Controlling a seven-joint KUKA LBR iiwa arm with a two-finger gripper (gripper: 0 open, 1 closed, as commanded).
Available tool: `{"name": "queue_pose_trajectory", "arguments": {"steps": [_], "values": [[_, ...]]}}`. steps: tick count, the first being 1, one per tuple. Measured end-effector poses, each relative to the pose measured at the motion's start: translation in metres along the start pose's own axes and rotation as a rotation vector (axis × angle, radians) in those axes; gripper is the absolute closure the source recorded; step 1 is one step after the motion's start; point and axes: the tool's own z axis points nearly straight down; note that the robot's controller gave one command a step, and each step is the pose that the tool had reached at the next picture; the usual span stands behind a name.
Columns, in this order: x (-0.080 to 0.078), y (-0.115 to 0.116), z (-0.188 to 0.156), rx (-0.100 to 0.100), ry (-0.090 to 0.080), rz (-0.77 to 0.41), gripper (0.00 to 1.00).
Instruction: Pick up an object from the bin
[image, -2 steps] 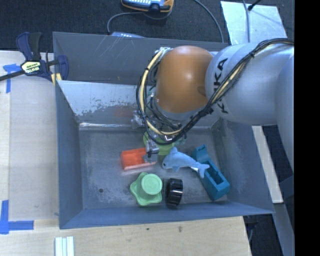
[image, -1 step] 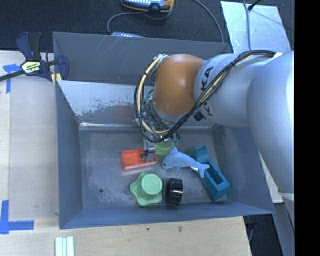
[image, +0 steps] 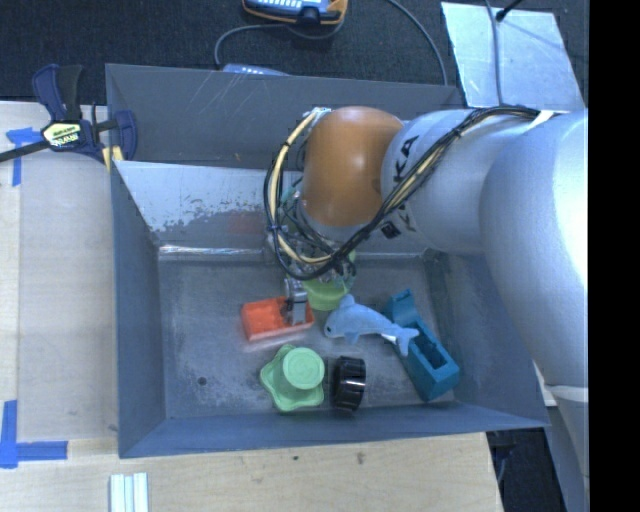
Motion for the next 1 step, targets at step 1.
{"name": "queue_pose_trajectory", "arguments": {"steps": [1], "values": [[0.0071, 0.0006, -0.0048, -0.001, -0.009, -0.026, 1.00]]}}
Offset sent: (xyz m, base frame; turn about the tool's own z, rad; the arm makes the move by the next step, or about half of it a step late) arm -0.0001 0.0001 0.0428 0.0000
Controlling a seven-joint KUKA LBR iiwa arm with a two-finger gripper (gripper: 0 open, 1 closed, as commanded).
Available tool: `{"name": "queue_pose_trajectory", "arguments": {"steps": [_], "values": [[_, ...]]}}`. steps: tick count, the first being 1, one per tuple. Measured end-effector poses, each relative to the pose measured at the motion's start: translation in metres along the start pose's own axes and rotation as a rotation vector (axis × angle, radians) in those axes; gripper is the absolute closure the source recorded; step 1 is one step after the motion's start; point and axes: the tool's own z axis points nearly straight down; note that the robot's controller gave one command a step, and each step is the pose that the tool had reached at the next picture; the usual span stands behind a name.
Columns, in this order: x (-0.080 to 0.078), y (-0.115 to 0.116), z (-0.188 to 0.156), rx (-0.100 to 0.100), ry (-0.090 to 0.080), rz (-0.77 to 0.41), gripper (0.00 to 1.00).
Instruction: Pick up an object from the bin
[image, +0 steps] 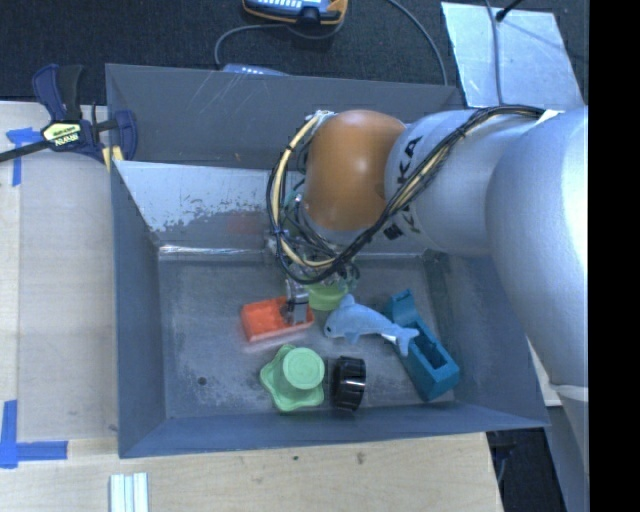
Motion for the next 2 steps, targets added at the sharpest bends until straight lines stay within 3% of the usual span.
{"name": "queue_pose_trajectory", "arguments": {"steps": [2], "values": [[0.001, -0.001, -0.014, 0.002, 0.005, 0.002, 1.00]]}}
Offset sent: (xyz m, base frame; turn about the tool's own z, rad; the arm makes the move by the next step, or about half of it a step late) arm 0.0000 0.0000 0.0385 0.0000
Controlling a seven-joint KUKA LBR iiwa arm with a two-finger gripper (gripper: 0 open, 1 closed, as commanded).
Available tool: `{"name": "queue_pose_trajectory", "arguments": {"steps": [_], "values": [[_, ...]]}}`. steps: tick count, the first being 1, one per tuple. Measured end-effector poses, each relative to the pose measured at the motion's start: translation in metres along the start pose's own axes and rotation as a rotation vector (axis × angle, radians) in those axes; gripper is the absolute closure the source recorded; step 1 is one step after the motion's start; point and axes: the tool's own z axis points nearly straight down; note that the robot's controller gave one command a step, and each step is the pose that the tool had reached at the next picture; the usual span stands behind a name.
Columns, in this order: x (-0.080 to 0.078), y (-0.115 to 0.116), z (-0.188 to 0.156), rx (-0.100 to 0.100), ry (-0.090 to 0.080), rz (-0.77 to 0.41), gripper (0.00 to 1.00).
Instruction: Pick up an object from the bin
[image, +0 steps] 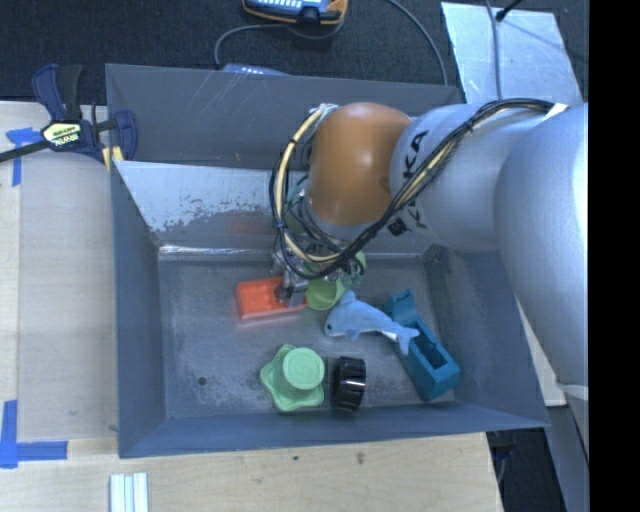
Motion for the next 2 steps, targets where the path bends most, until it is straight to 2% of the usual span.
{"name": "queue_pose_trajectory", "arguments": {"steps": [2], "values": [[0.001, 0.000, -0.033, 0.001, -0.001, 0.001, 1.00]]}}
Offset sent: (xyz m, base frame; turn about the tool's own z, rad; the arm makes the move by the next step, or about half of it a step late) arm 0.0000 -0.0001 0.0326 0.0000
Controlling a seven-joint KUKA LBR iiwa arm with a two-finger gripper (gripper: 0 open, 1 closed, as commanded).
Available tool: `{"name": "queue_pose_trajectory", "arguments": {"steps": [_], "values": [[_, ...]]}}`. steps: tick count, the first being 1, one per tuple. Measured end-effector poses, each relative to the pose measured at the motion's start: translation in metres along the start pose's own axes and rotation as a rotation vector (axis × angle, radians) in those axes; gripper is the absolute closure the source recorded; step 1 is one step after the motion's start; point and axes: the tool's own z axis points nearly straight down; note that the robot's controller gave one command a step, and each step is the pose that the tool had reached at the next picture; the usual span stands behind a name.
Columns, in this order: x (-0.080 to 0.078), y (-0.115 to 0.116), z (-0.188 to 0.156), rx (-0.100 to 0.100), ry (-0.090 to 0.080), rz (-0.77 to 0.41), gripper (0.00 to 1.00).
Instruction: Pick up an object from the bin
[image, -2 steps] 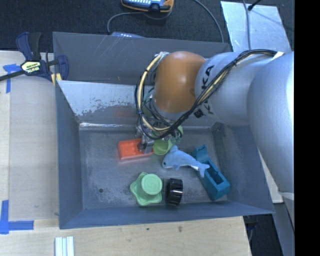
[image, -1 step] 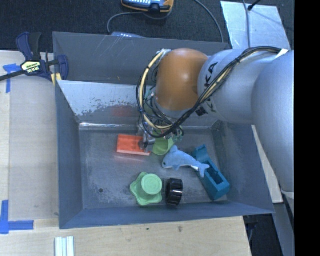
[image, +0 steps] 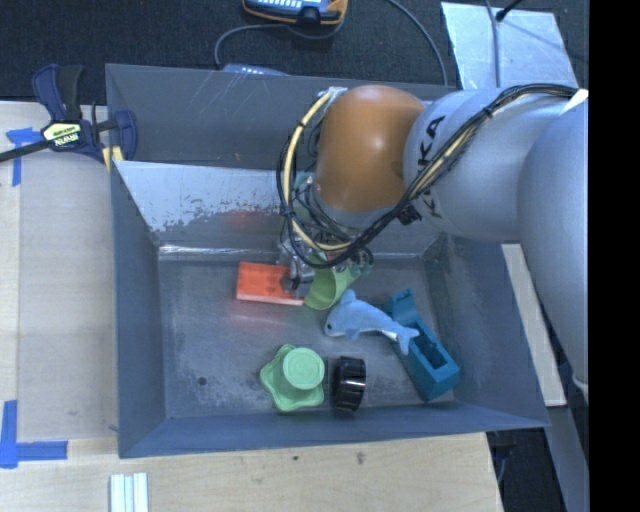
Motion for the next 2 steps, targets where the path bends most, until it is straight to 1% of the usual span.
{"name": "queue_pose_trajectory", "arguments": {"steps": [1, 2], "values": [[-0.0020, -0.0001, -0.0140, 0.000, -0.007, 0.000, 1.00], [-0.0019, 0.0000, -0.0226, 0.000, -0.007, 0.001, 1.00]]}}
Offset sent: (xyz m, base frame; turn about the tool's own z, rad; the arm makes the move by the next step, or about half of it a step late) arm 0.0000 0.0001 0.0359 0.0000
